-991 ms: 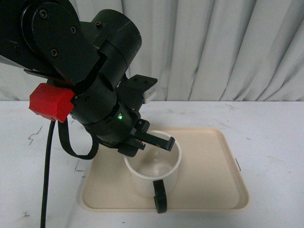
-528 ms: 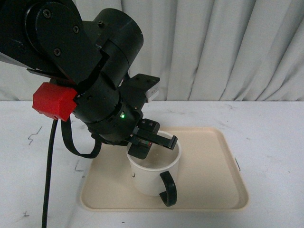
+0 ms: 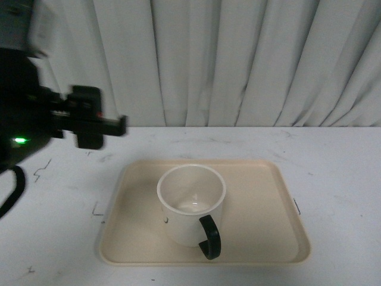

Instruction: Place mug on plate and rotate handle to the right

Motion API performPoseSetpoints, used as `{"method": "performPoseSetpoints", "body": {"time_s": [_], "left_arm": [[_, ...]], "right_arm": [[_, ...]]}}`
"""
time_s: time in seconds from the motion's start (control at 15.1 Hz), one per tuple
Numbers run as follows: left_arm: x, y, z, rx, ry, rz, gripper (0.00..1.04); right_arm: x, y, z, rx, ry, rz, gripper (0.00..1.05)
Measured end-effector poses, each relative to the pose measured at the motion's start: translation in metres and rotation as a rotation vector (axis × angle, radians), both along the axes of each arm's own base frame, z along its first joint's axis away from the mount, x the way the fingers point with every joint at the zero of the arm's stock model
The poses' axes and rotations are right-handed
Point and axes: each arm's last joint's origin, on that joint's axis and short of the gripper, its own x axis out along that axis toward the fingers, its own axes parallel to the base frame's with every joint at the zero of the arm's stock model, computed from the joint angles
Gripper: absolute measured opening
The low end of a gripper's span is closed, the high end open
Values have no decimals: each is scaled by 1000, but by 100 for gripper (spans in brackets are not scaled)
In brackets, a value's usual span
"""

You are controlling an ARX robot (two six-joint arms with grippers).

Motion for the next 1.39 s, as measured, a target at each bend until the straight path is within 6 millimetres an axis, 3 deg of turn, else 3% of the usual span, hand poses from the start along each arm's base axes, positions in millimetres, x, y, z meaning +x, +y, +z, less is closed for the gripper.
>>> {"method": "performPoseSetpoints", "body": {"time_s": [0.13,0.2,0.26,0.33,0.46,0.66,0.79,0.99,1.39], "left_arm": [[-25,26,34,-90,-218,22,30],[-39,34,31,-96,-217,8,17],[-50,40,17,-81,-153,1,6],[-62,48,6,-73,-106,1,2],[-77,60,14,-87,-174,15,2],[-101,69,-6,-80,-107,1,2],[-111,75,5,-86,-168,12,2],[-126,87,0,-86,-138,19,2],[-147,87,6,-87,-165,4,2]], "right_arm": [[0,0,0,0,0,2,98],[0,0,0,0,0,2,98],[0,0,0,0,0,2,98],[0,0,0,0,0,1,98],[0,0,0,0,0,1,98],[0,0,0,0,0,1,98],[0,0,0,0,0,1,98],[0,0,0,0,0,0,98],[0,0,0,0,0,1,98]]}}
